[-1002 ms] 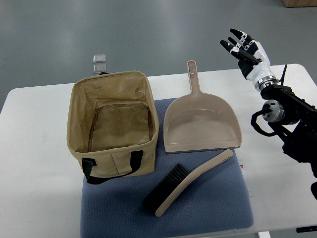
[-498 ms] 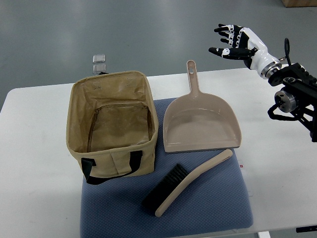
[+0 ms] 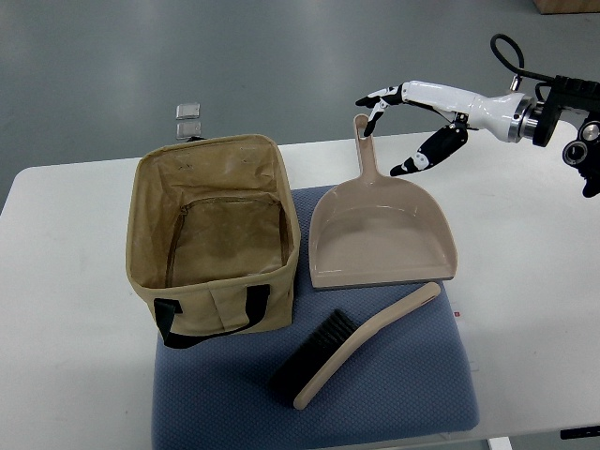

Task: Put pink broom in yellow bag with right hand
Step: 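Move the right hand down over the beige brush handle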

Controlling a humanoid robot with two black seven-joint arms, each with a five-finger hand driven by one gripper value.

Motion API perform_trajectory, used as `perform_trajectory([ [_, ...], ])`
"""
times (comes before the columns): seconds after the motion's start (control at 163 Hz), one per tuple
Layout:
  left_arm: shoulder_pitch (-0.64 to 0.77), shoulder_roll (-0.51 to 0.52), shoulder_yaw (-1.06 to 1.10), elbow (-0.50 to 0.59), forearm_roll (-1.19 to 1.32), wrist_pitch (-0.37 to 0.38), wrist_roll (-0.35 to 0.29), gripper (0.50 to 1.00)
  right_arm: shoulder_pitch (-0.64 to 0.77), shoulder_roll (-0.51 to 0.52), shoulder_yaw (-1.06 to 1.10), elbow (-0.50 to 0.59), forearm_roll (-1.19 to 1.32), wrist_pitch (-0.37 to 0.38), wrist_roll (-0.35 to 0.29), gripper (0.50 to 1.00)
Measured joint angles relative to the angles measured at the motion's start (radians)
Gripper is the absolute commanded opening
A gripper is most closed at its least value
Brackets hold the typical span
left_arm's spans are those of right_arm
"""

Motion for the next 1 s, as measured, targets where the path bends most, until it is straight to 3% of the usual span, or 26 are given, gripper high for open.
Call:
perform_trajectory([
  [0.154, 0.0, 0.0, 0.0, 0.0, 0.0, 0.0, 0.0, 1.0, 0.012, -0.004, -0.022, 0.013, -0.117, 0.067, 0.001, 0.93],
  [0.295, 0.0, 0.0, 0.0, 0.0, 0.0, 0.0, 0.0, 1.0, 0.003, 0.0, -0.033, 0.027, -0.21, 0.084, 0.002, 0.93],
  [0.683, 0.0, 0.0, 0.0, 0.0, 0.0, 0.0, 0.0, 1.0, -0.068, -0.002, -0.075, 0.157, -0.376, 0.084, 0.004, 0.928],
  [1.002, 0.0, 0.0, 0.0, -0.001, 0.0, 0.0, 0.0, 1.0, -0.144, -0.015, -0.07, 0.173, -0.434, 0.046, 0.002, 0.928],
])
